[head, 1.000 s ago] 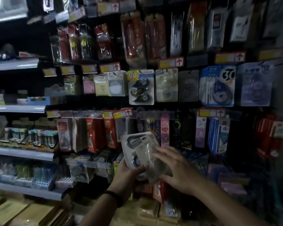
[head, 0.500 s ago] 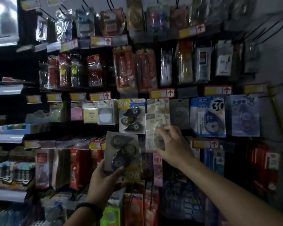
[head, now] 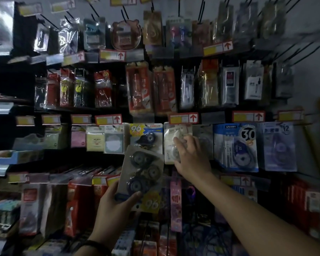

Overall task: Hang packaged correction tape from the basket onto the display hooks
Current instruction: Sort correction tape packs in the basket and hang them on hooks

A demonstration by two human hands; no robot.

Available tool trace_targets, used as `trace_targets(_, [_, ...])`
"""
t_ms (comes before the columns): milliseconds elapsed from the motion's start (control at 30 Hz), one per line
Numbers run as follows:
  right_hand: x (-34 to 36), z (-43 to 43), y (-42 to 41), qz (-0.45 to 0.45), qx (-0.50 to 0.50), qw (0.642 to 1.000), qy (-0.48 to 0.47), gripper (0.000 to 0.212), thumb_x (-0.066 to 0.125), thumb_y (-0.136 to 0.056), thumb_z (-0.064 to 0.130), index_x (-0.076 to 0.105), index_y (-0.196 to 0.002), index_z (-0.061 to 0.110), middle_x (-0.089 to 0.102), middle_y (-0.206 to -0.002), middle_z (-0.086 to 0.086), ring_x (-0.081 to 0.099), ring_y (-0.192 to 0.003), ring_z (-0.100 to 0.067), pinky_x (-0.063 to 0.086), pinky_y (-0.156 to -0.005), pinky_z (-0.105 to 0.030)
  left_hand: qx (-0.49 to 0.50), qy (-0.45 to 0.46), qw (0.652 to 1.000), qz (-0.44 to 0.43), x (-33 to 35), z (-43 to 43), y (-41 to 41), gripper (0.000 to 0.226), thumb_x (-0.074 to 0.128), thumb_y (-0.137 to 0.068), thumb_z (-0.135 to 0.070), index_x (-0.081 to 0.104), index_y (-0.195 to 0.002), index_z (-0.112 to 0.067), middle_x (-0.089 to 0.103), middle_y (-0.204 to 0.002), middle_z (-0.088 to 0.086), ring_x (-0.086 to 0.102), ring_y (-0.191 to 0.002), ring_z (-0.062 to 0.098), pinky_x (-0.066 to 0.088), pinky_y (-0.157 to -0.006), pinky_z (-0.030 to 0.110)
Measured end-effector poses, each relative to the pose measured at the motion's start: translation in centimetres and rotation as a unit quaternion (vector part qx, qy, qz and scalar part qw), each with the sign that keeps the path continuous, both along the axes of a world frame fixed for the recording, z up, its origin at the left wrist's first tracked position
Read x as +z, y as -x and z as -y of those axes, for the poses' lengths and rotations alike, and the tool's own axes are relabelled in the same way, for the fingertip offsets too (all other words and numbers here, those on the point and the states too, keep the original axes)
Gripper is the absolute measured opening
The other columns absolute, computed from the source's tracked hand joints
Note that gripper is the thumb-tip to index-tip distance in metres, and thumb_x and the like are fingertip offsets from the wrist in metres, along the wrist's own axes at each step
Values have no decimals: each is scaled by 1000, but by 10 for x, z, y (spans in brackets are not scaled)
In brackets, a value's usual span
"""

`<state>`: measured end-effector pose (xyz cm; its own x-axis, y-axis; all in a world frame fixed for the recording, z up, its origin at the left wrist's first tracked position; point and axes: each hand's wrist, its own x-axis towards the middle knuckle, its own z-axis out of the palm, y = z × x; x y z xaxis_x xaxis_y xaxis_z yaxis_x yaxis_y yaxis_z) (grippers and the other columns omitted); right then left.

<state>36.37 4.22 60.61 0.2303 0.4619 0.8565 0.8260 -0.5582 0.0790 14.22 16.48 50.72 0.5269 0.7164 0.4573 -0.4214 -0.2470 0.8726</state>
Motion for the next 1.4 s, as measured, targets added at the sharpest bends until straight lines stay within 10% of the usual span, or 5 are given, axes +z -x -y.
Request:
trace_targets(500, [7, -1, 27, 34, 125, 989, 71, 69, 63, -84, 32, 45, -150, 22, 41, -144, -8, 42, -135, -31, 50, -104, -47, 16, -16, 999, 24, 23, -2, 9, 22, 81, -90, -15, 78, -112, -17, 83, -99, 3, 80, -92, 19, 64, -73, 34])
trace_targets(633, [-1, 8, 55, -114, 274, 945, 136, 99, 76, -83, 38, 16, -161, 46, 22, -158, 12, 34, -138, -9, 44, -103, -30, 13, 11, 999, 28, 33, -8, 12, 20, 84, -87, -22, 82, -105, -16, 83, -102, 9, 80, -96, 27, 65, -86, 52])
trace_targets(833, [-8, 3, 56, -300, 374, 877, 12, 53, 92, -78, 26, 64, -123, 32, 70, -110, 15, 67, -97, 4, 55, -85, -23, -128, 90, 983, 100, 46, -10, 19, 41, 83, -82, -20, 72, -122, -15, 81, -89, 6, 78, -73, 16, 60, -54, 27])
trace_targets(1033, [-33, -13, 48, -459, 389, 789, -122, 35, 87, -80, 33, 67, -107, 21, 78, -99, -4, 75, -99, -27, 59, -92, -56, -130, 107, 986, 14, 25, 1, 13, 23, 69, -101, -18, 71, -123, -15, 79, -119, 13, 80, -97, 32, 62, -66, 34])
trace_targets(1400, [-15, 11, 63, -40, 215, 965, 146, 121, 81, -72, 64, 13, -165, 28, 2, -169, 7, -1, -157, -16, 20, -128, -44, -54, 35, 997, -43, 50, -8, 3, 18, 64, -104, -19, 72, -121, -18, 81, -113, 9, 79, -101, 29, 65, -73, 45])
